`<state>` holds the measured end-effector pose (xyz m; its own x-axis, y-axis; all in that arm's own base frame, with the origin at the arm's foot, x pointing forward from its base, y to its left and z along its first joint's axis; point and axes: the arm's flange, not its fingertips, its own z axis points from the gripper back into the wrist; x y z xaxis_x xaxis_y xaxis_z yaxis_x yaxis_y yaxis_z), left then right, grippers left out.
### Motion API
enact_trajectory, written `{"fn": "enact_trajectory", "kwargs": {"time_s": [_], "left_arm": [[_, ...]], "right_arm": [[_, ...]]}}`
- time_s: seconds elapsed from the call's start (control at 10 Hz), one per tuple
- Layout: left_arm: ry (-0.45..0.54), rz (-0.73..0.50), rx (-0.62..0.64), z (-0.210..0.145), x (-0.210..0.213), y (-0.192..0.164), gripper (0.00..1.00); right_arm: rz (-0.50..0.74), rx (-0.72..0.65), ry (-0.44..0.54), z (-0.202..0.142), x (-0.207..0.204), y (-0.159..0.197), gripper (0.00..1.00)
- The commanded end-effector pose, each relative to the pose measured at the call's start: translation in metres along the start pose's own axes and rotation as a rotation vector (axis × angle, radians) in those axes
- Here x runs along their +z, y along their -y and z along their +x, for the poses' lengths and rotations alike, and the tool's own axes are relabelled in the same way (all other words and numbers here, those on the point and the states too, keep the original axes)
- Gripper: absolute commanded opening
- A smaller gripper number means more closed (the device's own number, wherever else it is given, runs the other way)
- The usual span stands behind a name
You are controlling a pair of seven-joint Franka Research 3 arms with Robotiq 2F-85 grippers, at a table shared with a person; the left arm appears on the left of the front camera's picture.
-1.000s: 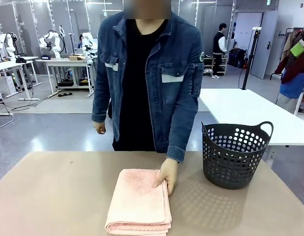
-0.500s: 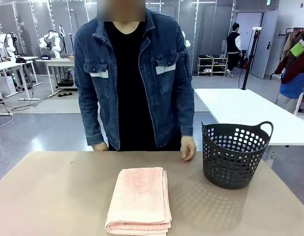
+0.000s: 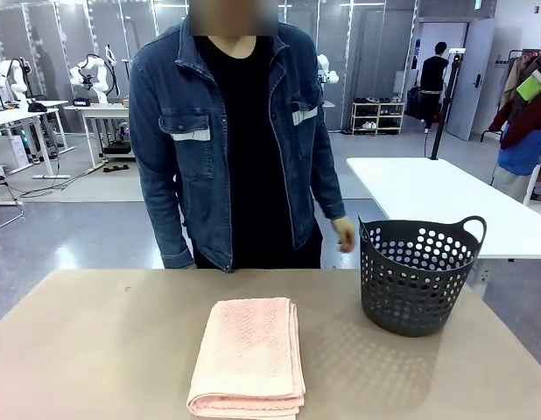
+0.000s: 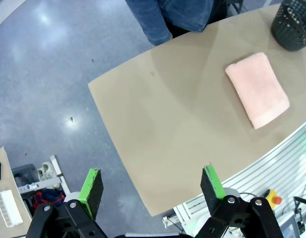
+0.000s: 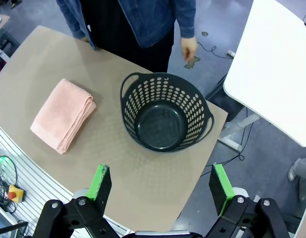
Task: Fold the towel.
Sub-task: Pick up the 100 cm Hotel Towel and place it on the left side of the table.
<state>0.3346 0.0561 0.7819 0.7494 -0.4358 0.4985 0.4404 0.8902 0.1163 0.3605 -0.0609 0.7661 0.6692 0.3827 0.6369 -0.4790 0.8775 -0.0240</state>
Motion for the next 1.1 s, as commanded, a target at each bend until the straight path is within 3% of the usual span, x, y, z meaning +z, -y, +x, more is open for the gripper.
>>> {"fn": "enact_trajectory", "kwargs": {"time_s": [0.0,0.6,1.0], "left_arm": [[-0.012,-0.003,-0.007,-0.001,0.002,-0.001,1.00],[0.000,0.000,0.000,0.000,0.000,0.000,1.00],[-0.068,-0.155,0.106,-0.009,-0.097,0.034,1.00]], "right_arm": [[-0.003,0.010,-0.002,0.000,0.000,0.002,1.00],[-0.003,0.010,-0.002,0.000,0.000,0.002,1.00],[-0.003,0.010,-0.002,0.000,0.000,0.002,1.00]]}}
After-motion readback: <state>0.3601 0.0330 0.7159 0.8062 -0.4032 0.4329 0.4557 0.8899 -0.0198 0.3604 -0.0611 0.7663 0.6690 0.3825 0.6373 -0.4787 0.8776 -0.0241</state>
